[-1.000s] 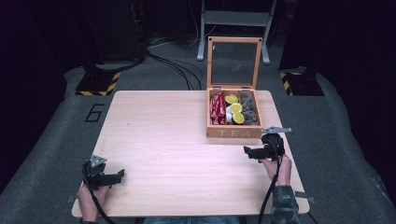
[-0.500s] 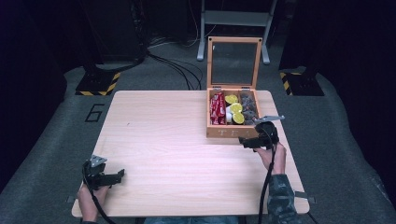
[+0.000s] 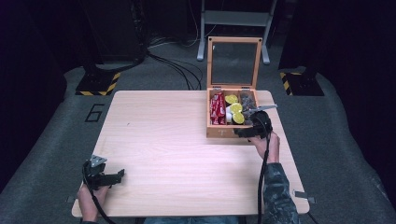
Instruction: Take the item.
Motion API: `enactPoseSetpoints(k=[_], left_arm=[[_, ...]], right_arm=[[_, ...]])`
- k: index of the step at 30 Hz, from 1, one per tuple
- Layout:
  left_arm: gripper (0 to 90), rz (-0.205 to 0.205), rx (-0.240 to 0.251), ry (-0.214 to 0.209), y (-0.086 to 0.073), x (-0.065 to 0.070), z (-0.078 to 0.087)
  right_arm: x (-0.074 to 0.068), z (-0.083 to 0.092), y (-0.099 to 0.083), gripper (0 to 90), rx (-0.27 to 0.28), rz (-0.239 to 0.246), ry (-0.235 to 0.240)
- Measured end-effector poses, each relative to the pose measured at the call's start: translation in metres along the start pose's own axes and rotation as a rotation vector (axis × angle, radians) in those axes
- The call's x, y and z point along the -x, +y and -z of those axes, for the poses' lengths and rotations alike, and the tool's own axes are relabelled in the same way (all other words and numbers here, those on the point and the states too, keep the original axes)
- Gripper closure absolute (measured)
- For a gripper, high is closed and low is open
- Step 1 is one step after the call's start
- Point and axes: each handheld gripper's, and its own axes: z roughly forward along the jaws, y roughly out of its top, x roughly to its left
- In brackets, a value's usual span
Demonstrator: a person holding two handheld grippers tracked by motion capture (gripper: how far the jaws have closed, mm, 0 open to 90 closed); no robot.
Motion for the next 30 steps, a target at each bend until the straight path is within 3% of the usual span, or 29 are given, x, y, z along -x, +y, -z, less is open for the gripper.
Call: enactPoseSetpoints(k=[17,23,30], left_arm=[[0.5,0.003,0.002,-0.001,0.000,0.000,0.000],[0.5,0.001,0.000,-0.001,0.000,0.000,0.000],[0.5,0.001,0.000,-0.001,0.000,0.000,0.000]], right_arm=[[0.012,-0.029,0.030,3.9,-0.024,-0.032,0.018],[0.019,-0.044,0.037,8.8,-0.046,-0.025,0.011],[0.030,-0.059,0.040,15.2,-0.062,-0.056,0.009]])
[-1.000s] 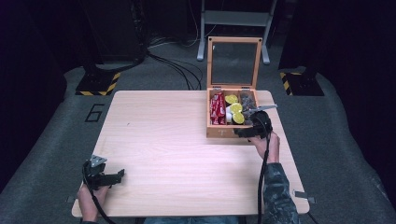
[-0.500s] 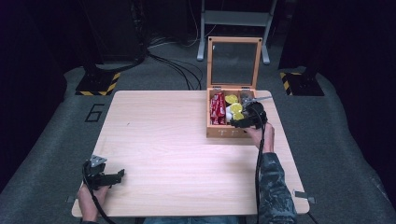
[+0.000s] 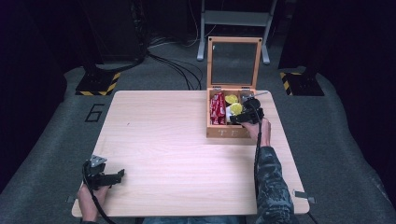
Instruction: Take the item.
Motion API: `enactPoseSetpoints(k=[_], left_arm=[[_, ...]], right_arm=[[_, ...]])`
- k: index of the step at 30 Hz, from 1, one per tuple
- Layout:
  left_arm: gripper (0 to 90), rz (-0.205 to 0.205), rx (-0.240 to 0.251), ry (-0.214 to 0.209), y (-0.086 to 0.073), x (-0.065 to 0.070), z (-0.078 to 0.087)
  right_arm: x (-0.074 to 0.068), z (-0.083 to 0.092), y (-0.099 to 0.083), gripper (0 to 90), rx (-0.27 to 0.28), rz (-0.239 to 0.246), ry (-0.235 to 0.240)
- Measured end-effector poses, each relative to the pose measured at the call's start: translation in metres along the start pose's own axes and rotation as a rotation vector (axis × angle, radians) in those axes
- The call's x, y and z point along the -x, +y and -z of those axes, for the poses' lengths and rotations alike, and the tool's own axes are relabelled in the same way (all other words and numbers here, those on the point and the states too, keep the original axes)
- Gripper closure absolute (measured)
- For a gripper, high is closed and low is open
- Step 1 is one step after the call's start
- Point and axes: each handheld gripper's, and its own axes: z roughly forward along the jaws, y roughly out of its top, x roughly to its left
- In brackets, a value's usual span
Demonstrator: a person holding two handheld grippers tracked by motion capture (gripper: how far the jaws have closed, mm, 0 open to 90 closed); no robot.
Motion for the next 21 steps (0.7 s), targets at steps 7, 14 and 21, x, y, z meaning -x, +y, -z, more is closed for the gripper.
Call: enactPoseSetpoints(k=[7,14,21], left_arm=[[0.5,0.000,0.000,0.000,0.0000,0.0000,0.0000],[0.5,0.000,0.000,0.000,0.0000,0.0000,0.0000],[0.5,0.001,0.000,0.000,0.0000,0.0000,0.0000]], right_arm=[[0.0030,-0.0065,0.0009,24.7,-0.019,-0.011,0.005],[0.0000,-0.0083,0.0016,29.2,-0.034,0.006,-0.021],[-0.0022,-0.0057,0.0021,37.2,0.000,0.015,-0.056]])
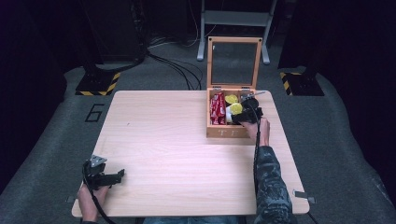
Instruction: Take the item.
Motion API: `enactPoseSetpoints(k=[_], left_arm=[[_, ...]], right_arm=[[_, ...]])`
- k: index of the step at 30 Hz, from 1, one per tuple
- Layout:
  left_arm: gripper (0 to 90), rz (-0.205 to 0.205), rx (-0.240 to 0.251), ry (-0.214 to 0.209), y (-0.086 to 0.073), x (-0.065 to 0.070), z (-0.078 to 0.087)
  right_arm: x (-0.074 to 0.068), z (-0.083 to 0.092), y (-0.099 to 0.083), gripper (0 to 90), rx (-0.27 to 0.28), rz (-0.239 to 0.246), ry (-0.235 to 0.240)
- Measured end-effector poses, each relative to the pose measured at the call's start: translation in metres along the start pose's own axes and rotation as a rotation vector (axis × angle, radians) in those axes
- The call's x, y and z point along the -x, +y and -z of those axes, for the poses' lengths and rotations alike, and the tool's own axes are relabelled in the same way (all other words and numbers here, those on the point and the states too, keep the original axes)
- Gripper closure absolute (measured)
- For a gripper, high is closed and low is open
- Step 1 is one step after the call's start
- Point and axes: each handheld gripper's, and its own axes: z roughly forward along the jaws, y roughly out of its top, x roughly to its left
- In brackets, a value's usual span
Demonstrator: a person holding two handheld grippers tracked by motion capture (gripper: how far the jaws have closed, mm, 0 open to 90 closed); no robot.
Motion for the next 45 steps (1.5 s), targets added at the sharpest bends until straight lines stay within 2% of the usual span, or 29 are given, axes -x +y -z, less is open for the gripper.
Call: enactPoseSetpoints(k=[14,22,27,28,32,34,35,39,40,45], left_arm=[[0.5,0.000,0.000,0.000,0.000,0.000,0.000],[0.5,0.000,0.000,0.000,0.000,0.000,0.000],[0.5,-0.001,0.000,0.000,0.000,0.000,0.000],[0.5,-0.001,0.000,0.000,0.000,0.000,0.000],[0.5,-0.001,0.000,0.000,0.000,0.000,0.000],[0.5,-0.001,0.000,0.000,0.000,0.000,0.000],[0.5,-0.001,0.000,0.000,0.000,0.000,0.000],[0.5,-0.001,0.000,0.000,0.000,0.000,0.000],[0.5,-0.001,0.000,0.000,0.000,0.000,0.000],[0.5,-0.001,0.000,0.000,0.000,0.000,0.000]], right_arm=[[0.002,0.001,-0.002,37.9,0.015,-0.006,0.009],[0.002,0.013,-0.002,38.0,0.051,-0.013,0.017],[0.000,0.022,-0.002,38.0,0.079,0.004,0.016],[-0.001,0.023,-0.002,38.0,0.083,-0.003,0.016],[-0.004,0.031,-0.001,38.0,0.101,0.027,0.015],[-0.006,0.035,-0.001,38.1,0.108,0.026,0.012],[-0.008,0.036,0.000,38.1,0.111,0.010,0.012],[-0.011,0.043,0.000,38.1,0.125,0.049,0.013],[-0.013,0.045,0.001,38.1,0.127,0.038,0.010],[-0.021,0.056,0.001,38.1,0.146,0.054,0.020]])
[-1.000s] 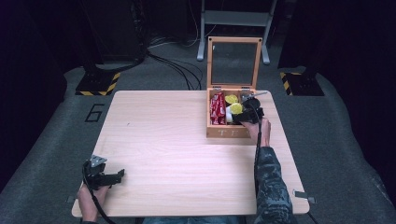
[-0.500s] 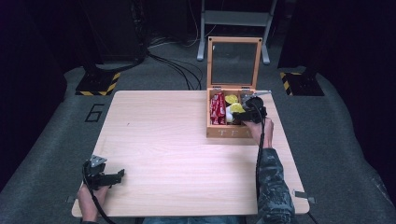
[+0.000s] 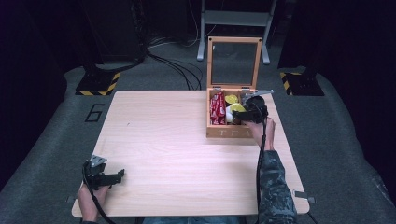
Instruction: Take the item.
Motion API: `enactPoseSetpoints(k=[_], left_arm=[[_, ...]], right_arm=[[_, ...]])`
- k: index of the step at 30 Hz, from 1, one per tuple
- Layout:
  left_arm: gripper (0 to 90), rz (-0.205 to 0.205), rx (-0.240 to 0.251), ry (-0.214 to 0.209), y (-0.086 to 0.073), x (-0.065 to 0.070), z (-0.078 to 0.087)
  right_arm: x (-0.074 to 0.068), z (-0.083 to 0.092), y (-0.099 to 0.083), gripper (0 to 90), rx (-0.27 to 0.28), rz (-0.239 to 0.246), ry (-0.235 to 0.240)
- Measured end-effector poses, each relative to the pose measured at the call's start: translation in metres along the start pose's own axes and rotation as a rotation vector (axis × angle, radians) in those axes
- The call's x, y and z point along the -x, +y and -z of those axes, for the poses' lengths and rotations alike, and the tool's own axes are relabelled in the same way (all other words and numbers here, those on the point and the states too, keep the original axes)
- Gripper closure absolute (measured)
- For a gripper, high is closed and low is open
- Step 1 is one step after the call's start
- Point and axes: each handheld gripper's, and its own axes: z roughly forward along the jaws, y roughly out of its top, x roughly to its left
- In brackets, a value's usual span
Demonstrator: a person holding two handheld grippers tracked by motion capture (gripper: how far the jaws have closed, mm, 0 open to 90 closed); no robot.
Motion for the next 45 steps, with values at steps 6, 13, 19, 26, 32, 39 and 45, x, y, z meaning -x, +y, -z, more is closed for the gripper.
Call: enactPoseSetpoints(k=[6,13,19,26,32,39,45], left_arm=[[0.5,0.000,0.000,0.000,0.000,0.000,0.000],[0.5,-0.001,0.000,0.000,0.000,0.000,0.000],[0.5,0.000,0.000,0.000,0.000,0.000,0.000],[0.5,0.001,0.001,0.000,0.000,0.000,0.000],[0.5,0.001,0.001,0.000,0.000,0.000,0.000],[0.5,0.000,0.000,0.000,0.000,0.000,0.000],[0.5,0.000,0.000,0.000,0.000,0.000,0.000]], right_arm=[[-0.013,0.013,0.005,38.1,0.032,0.033,0.003],[-0.031,0.025,0.010,38.1,0.059,0.082,0.017],[-0.049,0.031,0.013,38.1,0.077,0.131,0.040],[-0.073,0.029,0.014,38.1,0.081,0.178,0.074],[-0.084,0.024,0.013,38.1,0.076,0.200,0.100],[-0.098,0.013,0.011,38.1,0.070,0.211,0.144],[-0.109,0.002,0.008,38.1,0.063,0.209,0.173]])
